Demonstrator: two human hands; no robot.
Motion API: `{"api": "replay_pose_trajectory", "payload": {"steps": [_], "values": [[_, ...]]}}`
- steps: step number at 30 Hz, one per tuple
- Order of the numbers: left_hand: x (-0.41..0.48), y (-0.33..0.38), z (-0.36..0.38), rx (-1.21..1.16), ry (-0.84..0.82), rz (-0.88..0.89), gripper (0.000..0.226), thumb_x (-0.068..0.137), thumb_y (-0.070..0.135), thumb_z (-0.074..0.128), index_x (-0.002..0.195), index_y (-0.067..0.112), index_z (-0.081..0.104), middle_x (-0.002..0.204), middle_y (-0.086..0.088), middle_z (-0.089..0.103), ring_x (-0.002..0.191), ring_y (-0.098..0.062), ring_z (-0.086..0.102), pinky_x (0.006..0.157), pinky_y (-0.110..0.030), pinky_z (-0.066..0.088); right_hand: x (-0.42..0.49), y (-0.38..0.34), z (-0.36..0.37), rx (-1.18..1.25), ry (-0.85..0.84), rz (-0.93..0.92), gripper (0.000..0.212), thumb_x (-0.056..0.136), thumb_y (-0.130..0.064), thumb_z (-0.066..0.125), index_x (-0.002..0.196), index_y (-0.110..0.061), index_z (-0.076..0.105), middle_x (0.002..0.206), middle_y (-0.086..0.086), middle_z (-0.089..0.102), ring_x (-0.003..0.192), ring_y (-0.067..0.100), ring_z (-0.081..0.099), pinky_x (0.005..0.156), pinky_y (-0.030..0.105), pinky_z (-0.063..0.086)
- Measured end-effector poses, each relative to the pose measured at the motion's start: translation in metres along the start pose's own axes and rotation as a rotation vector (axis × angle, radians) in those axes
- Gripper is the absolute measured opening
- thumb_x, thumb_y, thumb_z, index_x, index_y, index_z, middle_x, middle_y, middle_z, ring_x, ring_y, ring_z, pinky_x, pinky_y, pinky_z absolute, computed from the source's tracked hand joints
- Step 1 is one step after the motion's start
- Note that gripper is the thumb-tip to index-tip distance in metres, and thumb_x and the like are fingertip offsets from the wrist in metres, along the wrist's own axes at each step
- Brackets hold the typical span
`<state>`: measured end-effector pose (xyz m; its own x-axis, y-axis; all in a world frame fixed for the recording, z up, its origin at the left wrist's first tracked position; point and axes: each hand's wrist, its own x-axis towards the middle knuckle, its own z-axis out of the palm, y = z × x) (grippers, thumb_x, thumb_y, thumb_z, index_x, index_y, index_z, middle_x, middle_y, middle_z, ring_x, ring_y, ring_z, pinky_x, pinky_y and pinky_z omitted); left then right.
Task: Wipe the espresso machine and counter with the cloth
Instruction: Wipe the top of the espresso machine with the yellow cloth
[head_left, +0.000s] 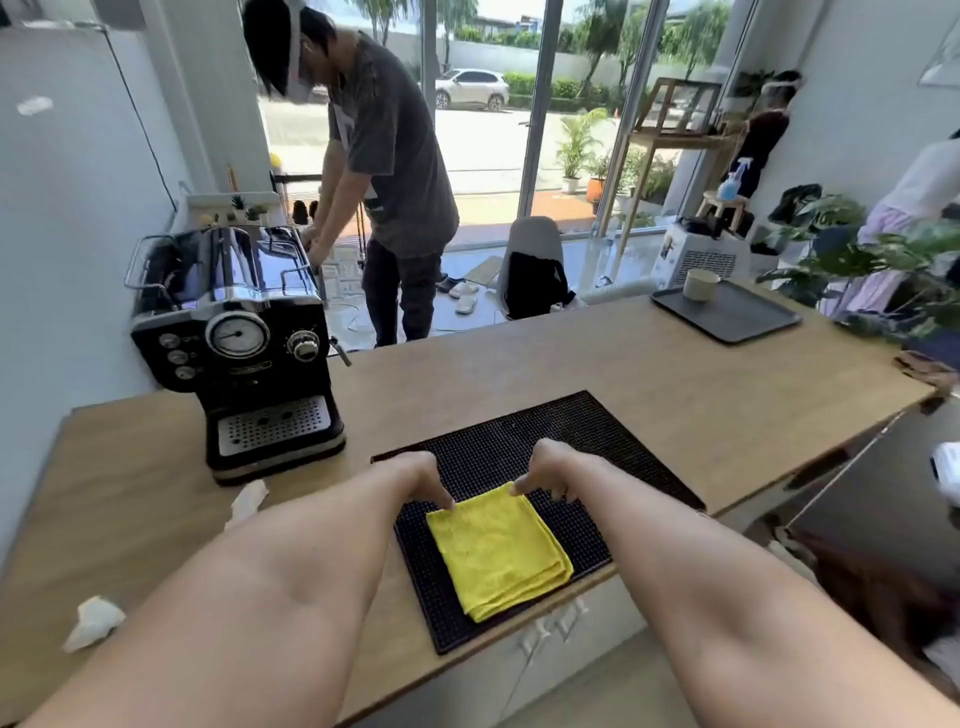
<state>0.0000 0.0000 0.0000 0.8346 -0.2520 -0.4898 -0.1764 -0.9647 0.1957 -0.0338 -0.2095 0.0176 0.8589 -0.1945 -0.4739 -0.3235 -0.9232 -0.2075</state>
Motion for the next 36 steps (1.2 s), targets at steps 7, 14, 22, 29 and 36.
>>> {"api": "replay_pose_trajectory", "payload": {"steps": [7, 14, 22, 29, 36], "values": [[-0.004, -0.003, 0.037, -0.049, -0.047, -0.072, 0.058, 0.068, 0.050, 0.079, 0.106, 0.007, 0.068, 0.109, -0.009, 0.071, 0.101, -0.025, 0.068, 0.072, -0.027, 0.050, 0.007, 0.007, 0.049, 0.158, -0.040, 0.083, 0.054, 0.069, -0.049, 0.084, 0.094, -0.011, 0.055, 0.099, 0.008, 0.061, 0.094, 0.026, 0.065, 0.081, 0.041, 0.059], [-0.010, -0.006, 0.031, -0.362, -0.130, -0.006, 0.023, 0.076, 0.022, 0.078, 0.091, 0.011, 0.064, 0.089, -0.010, 0.069, 0.075, -0.019, 0.065, 0.071, -0.034, 0.058, 0.008, 0.002, 0.067, 0.306, 0.052, 0.161, 0.050, 0.066, -0.040, 0.086, 0.100, -0.014, 0.060, 0.114, 0.007, 0.067, 0.108, 0.026, 0.064, 0.080, 0.032, 0.049], [-0.031, -0.028, -0.023, -1.150, -0.212, 0.205, 0.023, 0.090, 0.009, 0.060, 0.112, 0.009, 0.055, 0.106, -0.014, 0.065, 0.095, -0.031, 0.066, 0.090, -0.047, 0.054, -0.022, -0.002, 0.043, 1.341, -0.175, -0.070, 0.034, 0.090, -0.015, 0.058, 0.122, -0.004, 0.061, 0.117, 0.017, 0.068, 0.102, 0.031, 0.064, 0.084, 0.043, 0.051], [-0.065, -0.037, -0.100, -1.197, -0.031, 0.334, 0.035, 0.088, 0.017, 0.069, 0.121, 0.011, 0.058, 0.098, -0.004, 0.069, 0.083, -0.018, 0.067, 0.071, -0.032, 0.055, -0.048, -0.041, 0.018, 1.930, -0.400, -0.414, 0.044, 0.098, -0.023, 0.051, 0.137, -0.002, 0.053, 0.136, 0.025, 0.056, 0.122, 0.039, 0.056, 0.105, 0.055, 0.043], [-0.120, -0.053, -0.160, -1.189, 0.211, 0.401, 0.023, 0.083, 0.022, 0.075, 0.105, 0.020, 0.069, 0.097, -0.003, 0.071, 0.089, -0.020, 0.067, 0.076, -0.035, 0.055, -0.076, -0.122, 0.007, 2.153, -0.635, -0.502, 0.072, 0.087, -0.044, 0.064, 0.143, -0.002, 0.044, 0.143, 0.029, 0.046, 0.132, 0.049, 0.043, 0.109, 0.066, 0.031]]}}
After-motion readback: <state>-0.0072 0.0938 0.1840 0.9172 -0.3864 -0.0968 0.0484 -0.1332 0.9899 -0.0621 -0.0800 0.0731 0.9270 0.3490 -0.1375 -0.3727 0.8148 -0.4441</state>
